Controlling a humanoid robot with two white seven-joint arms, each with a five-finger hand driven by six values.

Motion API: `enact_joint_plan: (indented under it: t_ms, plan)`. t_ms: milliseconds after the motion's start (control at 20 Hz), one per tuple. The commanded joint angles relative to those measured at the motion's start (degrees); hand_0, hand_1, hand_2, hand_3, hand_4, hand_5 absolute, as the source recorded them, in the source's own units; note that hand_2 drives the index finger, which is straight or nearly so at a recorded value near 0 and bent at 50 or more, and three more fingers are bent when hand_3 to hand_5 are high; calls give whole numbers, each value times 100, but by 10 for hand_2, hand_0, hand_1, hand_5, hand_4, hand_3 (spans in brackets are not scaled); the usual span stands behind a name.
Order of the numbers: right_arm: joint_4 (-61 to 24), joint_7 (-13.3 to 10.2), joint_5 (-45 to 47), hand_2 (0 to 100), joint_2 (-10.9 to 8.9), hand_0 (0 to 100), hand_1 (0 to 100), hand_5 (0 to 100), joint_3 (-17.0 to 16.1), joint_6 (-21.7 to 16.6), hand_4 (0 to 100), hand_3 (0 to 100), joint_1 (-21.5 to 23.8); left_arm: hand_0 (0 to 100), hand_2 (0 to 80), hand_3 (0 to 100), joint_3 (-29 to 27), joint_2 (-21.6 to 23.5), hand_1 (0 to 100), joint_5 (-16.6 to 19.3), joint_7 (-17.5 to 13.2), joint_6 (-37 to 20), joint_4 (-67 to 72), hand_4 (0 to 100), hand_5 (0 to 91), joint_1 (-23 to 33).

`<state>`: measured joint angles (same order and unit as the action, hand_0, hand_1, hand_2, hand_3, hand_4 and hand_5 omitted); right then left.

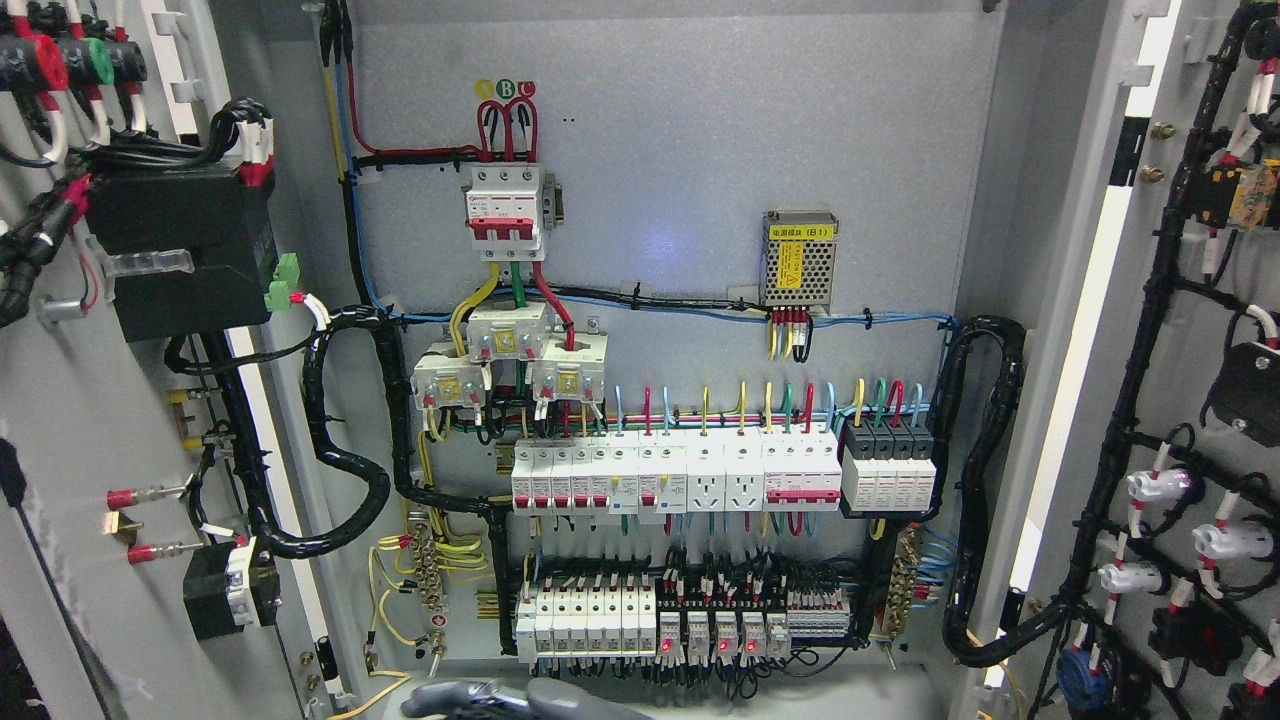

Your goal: Open door with both hands

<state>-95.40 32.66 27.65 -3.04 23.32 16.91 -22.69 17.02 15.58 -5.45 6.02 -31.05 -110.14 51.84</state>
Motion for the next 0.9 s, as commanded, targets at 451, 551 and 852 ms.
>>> enact_joint_plan:
  t_ms: [451, 551, 852]
  plan:
    - [-2211, -2106, 21, 0, -1322, 190, 0, 0, -1040, -1707, 0, 0, 1864, 0, 0, 0, 3, 33, 0, -9, 22, -15, -508, 0, 0, -1176]
    - [-2264, -2098, 21, 0, -1331, 190, 0, 0, -1084, -1857, 0, 0, 1970, 0, 0, 0, 4, 24, 0, -9, 22, -15, -543, 0, 0, -1325]
    - [-2422, -2098, 21, 0, -1480, 190, 0, 0, -1128, -3060, 0, 0, 2603, 0, 0, 0, 21, -46, 0, -9, 22, 20, -772, 0, 0, -1913]
